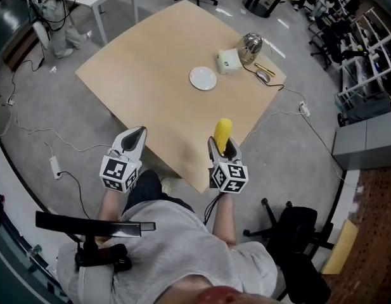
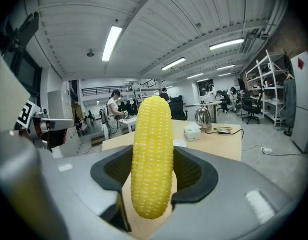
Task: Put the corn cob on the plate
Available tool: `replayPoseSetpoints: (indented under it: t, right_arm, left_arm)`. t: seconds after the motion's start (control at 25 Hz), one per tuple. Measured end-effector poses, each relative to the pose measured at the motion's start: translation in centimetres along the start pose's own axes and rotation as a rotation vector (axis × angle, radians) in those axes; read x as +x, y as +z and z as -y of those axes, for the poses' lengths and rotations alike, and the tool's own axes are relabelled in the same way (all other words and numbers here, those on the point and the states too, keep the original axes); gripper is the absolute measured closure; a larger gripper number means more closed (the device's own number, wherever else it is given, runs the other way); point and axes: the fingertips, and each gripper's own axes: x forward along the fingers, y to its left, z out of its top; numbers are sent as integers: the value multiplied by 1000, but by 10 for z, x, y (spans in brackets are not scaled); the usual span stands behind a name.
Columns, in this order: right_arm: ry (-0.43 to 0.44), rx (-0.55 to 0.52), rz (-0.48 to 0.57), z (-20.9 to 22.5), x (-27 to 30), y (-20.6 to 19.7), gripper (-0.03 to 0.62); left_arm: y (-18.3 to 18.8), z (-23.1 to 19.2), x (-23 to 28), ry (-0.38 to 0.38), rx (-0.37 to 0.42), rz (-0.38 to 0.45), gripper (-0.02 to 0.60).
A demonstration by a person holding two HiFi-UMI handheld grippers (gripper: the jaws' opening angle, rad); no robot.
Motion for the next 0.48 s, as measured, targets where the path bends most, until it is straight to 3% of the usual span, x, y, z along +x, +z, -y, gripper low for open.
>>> replayPoseSetpoints:
  t: [0.48]
  right_arm:
    - [7, -47, -28, 17, 71, 22, 346]
  left_arm:
    - [0, -38, 48, -18, -7, -30, 561]
